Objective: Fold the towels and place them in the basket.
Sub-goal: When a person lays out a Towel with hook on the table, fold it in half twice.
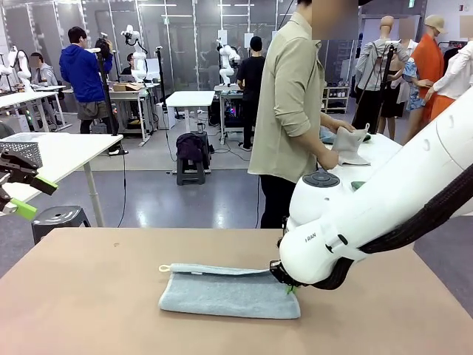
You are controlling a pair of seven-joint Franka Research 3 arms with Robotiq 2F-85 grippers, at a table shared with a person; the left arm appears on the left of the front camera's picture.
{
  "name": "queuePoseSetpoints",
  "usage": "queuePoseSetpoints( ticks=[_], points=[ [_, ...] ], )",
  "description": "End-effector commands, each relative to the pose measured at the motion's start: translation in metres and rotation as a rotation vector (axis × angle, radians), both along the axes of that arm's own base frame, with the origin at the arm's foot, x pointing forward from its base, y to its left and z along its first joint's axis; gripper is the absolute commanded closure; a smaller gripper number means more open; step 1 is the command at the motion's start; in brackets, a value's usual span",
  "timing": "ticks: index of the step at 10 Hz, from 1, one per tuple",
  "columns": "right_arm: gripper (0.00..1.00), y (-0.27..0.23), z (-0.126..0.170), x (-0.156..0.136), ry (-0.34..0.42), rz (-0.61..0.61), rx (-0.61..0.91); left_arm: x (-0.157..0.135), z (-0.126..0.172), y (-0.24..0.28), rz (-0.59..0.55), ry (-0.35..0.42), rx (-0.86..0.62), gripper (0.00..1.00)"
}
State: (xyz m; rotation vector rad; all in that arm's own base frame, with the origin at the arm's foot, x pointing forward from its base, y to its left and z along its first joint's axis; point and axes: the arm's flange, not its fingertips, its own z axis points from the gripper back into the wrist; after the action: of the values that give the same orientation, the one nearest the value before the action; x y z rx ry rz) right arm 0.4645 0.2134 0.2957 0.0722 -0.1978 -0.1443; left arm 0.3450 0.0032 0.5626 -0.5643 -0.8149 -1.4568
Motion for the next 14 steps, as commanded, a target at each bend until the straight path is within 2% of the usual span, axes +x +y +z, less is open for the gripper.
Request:
queuePoseSetpoints(
  ticks=[1,4,7,12,14],
  points=[
    [0.97,-0.008,0.005,0.01,-0.001,0.042,-0.059,-0.001,0.002,0.0,-0.021,-0.015,-0.024,0.23],
    [0.97,-0.002,0.021,0.013,-0.016,0.078,-0.102,-0.001,0.002,0.0,-0.021,-0.015,-0.024,0.23],
    [0.97,0.029,0.055,0.014,-0.027,0.11,-0.179,-0.001,0.002,0.0,-0.021,-0.015,-0.024,0.23],
    [0.97,0.128,0.093,0.014,-0.038,0.129,-0.346,-0.001,0.002,0.0,-0.021,-0.015,-0.024,0.23],
    [0.97,0.166,0.104,0.015,-0.033,0.143,-0.298,-0.001,0.002,0.0,-0.021,-0.015,-0.024,0.23]
  ],
)
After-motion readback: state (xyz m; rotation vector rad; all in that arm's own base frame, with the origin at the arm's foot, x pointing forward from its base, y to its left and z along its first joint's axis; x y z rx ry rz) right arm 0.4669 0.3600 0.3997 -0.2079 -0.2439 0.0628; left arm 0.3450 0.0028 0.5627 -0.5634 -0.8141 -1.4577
